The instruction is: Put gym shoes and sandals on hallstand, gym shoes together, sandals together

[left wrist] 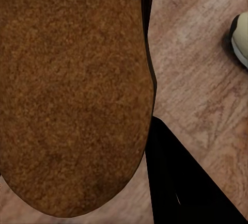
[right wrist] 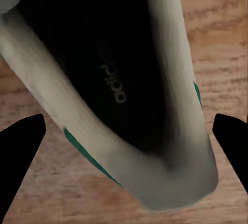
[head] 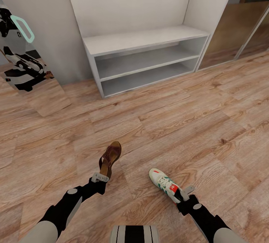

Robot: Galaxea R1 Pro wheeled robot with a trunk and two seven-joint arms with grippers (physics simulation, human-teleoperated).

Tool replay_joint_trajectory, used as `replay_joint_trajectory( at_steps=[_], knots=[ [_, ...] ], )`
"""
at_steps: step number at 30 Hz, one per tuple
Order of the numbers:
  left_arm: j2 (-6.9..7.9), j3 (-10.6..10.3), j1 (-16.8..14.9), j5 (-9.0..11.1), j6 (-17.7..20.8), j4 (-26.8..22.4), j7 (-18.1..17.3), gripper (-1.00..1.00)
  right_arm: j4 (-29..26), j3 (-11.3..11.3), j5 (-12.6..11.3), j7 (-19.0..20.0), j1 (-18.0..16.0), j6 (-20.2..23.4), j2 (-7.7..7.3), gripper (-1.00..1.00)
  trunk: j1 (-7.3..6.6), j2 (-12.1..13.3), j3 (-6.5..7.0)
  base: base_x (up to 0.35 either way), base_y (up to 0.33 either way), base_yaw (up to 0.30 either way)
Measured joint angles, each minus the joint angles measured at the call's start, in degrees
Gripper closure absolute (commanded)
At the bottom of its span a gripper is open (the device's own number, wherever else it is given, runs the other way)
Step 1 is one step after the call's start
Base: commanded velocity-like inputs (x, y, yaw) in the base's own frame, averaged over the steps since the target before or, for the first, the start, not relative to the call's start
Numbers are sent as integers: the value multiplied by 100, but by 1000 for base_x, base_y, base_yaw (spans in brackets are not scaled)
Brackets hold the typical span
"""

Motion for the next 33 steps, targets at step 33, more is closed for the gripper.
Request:
replay_joint_trajectory(
  at_steps=[33],
  knots=[
    [21, 2, -1, 5, 9, -1, 0, 100, -1, -5, -3, 8, -1, -11, -3, 100, -8, 4, 66, 0, 0, 0]
  ],
)
